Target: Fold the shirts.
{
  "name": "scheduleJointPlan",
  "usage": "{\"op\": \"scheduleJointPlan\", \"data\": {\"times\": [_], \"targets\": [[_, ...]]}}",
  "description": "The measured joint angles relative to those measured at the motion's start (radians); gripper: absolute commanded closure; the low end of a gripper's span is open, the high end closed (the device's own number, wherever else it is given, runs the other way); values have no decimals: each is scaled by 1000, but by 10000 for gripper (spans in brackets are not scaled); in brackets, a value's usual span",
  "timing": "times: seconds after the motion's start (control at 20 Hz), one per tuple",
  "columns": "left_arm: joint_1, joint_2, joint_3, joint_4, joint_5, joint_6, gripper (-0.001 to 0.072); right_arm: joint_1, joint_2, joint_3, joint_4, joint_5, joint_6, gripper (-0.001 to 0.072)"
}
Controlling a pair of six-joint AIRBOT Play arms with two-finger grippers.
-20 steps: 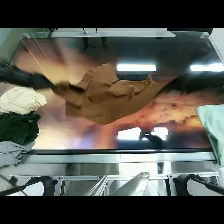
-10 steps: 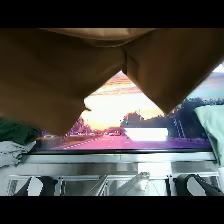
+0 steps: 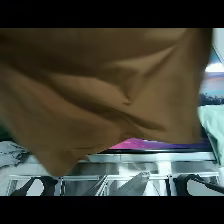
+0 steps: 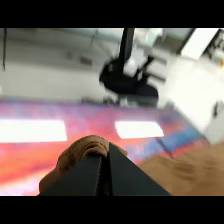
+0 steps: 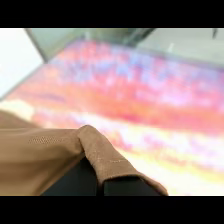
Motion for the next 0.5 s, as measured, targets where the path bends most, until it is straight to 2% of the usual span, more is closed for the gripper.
{"op": "scheduleJointPlan", "data": {"times": [0.1,0.15,0.2,0.25,0.3,0.35,0.5], "targets": [[-157,-158,-45,100,126,26,684,60,-154,-17,-63,-2,0,693],[-217,-246,-45,129,169,41,592,81,-231,-21,-81,-19,1,692],[-270,-348,-26,152,200,55,351,95,-302,-24,-96,-48,3,672],[-306,-441,5,169,217,63,215,103,-374,-27,-112,-84,8,442],[-330,-538,51,186,224,66,-13,105,-430,-29,-120,-126,13,174],[-341,-624,108,196,218,60,-12,102,-478,-29,-124,-165,20,72],[-303,-786,280,215,139,10,-10,53,-541,-30,-135,-229,45,98]]}}
